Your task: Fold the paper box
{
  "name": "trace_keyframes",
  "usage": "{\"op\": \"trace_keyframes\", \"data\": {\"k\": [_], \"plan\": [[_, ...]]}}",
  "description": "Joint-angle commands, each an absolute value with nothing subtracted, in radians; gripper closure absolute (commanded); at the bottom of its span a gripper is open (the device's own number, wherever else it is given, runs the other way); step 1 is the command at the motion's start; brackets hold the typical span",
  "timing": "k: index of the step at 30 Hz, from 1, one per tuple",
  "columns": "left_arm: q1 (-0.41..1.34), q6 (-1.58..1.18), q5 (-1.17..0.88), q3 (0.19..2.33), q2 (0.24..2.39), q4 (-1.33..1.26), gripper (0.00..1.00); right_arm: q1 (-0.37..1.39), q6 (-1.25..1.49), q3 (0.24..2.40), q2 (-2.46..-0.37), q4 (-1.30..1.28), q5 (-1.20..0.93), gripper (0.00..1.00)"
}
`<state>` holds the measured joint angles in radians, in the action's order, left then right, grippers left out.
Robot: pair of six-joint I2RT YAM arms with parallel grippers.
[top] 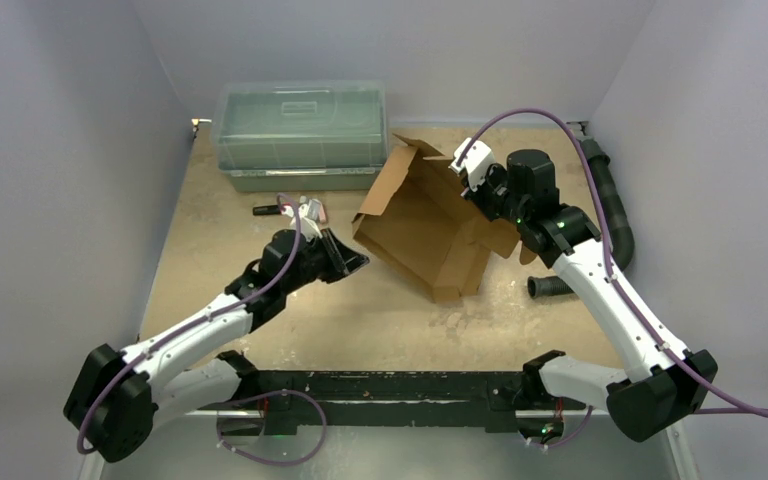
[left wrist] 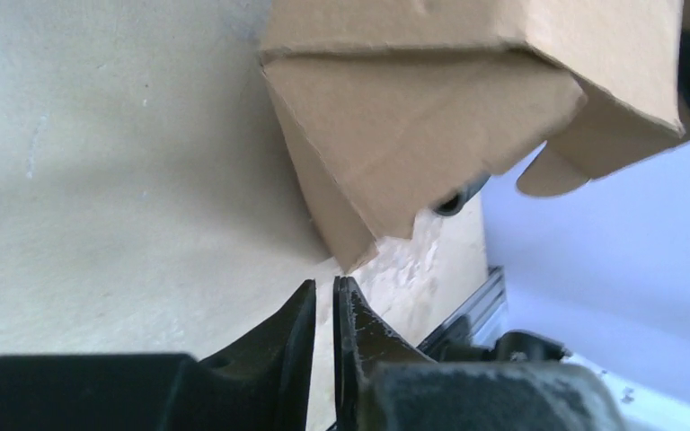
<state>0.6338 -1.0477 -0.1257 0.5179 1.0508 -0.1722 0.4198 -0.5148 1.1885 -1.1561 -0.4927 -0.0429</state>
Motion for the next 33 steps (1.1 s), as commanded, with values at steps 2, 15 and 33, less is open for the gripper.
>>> {"op": "trace_keyframes", "data": {"k": [2, 15, 33], "plan": [[0.628, -0.707, -0.138, 0.626, 0.904, 0.092, 0.81, 0.421, -0.496, 1.193, -1.137, -0.442, -0.037, 1.0], [0.628, -0.278, -0.083, 0.779, 0.899, 0.043, 0.71, 0.42, -0.494, 1.2, -1.147, -0.451, -0.052, 1.0], [0.628, -0.233, -0.052, 0.849, 1.063, 0.03, 0.87, 0.42, -0.497, 1.207, -1.161, -0.455, -0.076, 1.0]]}}
